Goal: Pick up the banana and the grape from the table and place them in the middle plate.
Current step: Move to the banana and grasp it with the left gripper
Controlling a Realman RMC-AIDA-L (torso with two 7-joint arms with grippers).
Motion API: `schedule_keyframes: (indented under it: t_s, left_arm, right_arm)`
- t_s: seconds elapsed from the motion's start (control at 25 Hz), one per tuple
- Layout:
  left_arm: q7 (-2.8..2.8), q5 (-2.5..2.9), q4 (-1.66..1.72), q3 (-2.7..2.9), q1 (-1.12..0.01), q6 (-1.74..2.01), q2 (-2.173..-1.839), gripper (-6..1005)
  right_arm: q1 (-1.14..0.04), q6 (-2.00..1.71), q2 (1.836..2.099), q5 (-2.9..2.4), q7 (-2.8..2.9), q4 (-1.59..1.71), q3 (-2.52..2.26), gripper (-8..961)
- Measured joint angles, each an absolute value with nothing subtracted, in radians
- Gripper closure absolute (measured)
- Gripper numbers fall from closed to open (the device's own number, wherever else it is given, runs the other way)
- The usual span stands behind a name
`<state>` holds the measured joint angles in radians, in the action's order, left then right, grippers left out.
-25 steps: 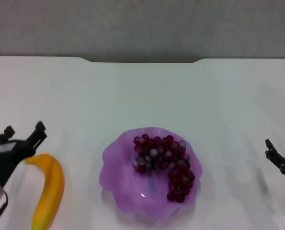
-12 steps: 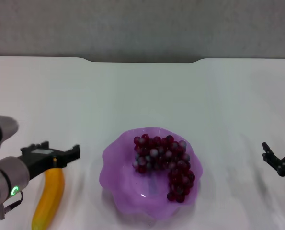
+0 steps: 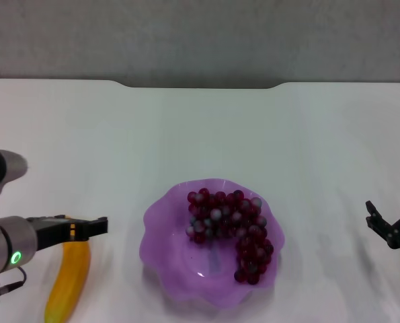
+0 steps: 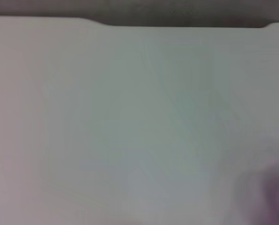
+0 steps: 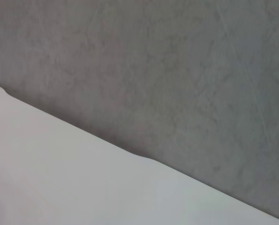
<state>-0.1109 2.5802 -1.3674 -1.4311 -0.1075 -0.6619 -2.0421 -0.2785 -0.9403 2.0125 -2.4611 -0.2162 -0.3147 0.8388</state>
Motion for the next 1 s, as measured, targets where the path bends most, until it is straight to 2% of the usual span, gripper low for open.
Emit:
schedule_keyframes:
  t_s: [1.0]
  left_arm:
    - [0.099,2.683,-1.265,-1.401,-0.119,-0.636,-2.047,108]
  right_arm:
    - [-0.279,-0.946,2.013,-2.461,-0.216,-0.316,0.839,71]
